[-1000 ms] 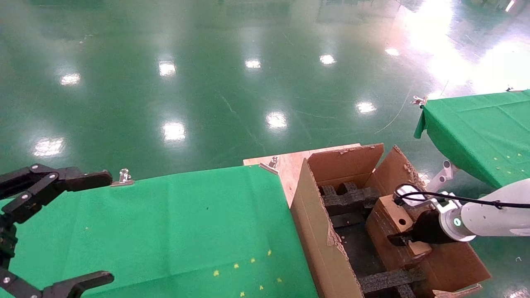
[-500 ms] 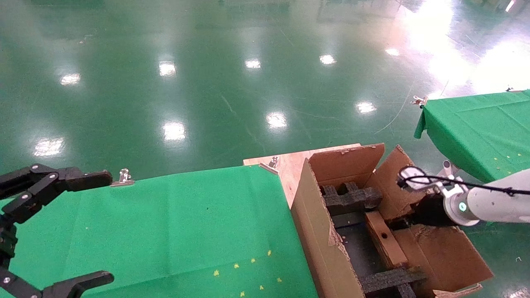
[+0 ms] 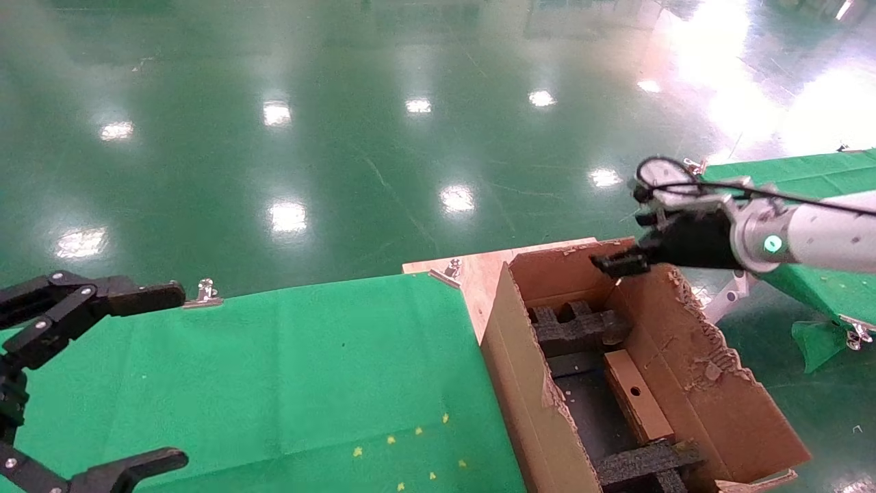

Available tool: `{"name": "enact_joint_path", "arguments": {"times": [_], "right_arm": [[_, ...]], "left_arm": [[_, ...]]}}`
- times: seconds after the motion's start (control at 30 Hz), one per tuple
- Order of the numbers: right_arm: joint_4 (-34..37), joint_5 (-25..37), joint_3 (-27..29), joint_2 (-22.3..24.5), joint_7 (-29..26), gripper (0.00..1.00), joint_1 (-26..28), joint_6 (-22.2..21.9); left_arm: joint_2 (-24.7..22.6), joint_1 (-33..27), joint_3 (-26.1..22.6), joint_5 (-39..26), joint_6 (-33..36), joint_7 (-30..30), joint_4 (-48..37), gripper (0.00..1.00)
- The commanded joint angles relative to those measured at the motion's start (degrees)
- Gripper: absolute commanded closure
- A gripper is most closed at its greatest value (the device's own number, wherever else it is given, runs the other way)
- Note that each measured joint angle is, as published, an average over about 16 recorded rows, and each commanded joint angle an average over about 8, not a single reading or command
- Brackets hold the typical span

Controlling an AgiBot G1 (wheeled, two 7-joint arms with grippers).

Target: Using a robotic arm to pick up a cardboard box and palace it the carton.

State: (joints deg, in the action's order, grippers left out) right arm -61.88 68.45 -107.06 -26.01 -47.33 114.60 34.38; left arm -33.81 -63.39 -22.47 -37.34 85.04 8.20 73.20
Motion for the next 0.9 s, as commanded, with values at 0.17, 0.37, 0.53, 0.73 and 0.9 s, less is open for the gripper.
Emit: {"name": "enact_joint_path", "arguments": {"times": [0.17,0.37,0.53,0.73,0.9], "right_arm": [[-6.91,-4.66,3.9,3.82,6.24,0.0,3.72,3.37],[-8.47,-6.87,5.19,5.03,7.78,0.0,4.56,5.28],[-7.79,-6.31,4.99,4.52,7.23,0.0,3.98,4.8],[-7.8,-6.98,8.53,3.83,8.31,0.0,1.44,6.57],[-8.12,-8.56,15.18,2.79,10.59,0.0,-2.95,10.17]], "left_arm": [[0.0,0.0,-0.01,0.01,-0.01,-0.01,-0.01,0.0],[0.01,0.01,-0.01,0.04,-0.04,-0.01,-0.02,0.0],[0.01,0.0,-0.01,0.04,-0.03,-0.01,-0.02,0.0],[0.01,0.0,-0.01,0.05,-0.03,-0.02,-0.03,0.0],[0.01,-0.01,-0.03,0.05,-0.02,-0.03,-0.05,0.0]]}}
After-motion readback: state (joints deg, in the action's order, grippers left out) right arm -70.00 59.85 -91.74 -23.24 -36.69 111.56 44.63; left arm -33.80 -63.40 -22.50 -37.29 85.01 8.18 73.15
